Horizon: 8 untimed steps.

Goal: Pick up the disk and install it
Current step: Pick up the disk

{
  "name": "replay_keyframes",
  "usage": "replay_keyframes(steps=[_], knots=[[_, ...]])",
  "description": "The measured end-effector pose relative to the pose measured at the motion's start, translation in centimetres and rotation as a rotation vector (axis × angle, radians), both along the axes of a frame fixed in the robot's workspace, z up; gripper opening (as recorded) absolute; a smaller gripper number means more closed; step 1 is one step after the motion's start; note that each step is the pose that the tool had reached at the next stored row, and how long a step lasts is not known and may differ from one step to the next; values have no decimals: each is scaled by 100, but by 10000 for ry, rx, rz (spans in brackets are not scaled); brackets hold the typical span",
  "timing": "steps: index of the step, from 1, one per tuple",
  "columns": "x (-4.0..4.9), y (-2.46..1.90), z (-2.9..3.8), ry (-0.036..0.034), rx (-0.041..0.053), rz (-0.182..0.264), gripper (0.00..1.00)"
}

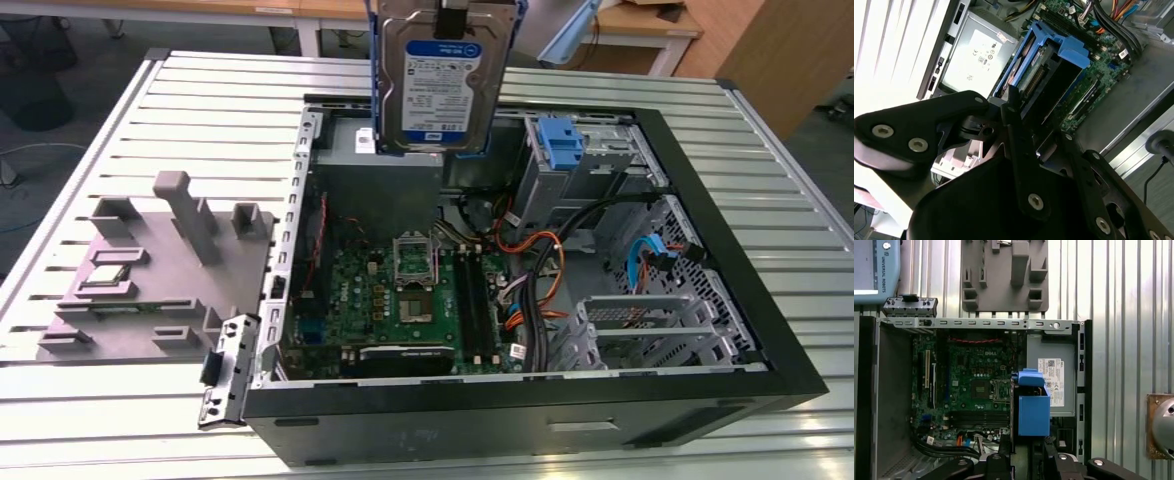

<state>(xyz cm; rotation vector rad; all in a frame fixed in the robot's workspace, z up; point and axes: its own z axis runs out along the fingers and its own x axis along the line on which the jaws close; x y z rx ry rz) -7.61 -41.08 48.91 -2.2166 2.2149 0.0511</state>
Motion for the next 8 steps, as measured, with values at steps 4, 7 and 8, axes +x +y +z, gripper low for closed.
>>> replay_keyframes(steps=[4, 7, 8], knots=[[40, -2, -1, -1, 2, 0, 35], [52, -20, -3, 0, 0, 0, 35], [53, -32, -4, 0, 0, 0, 35]])
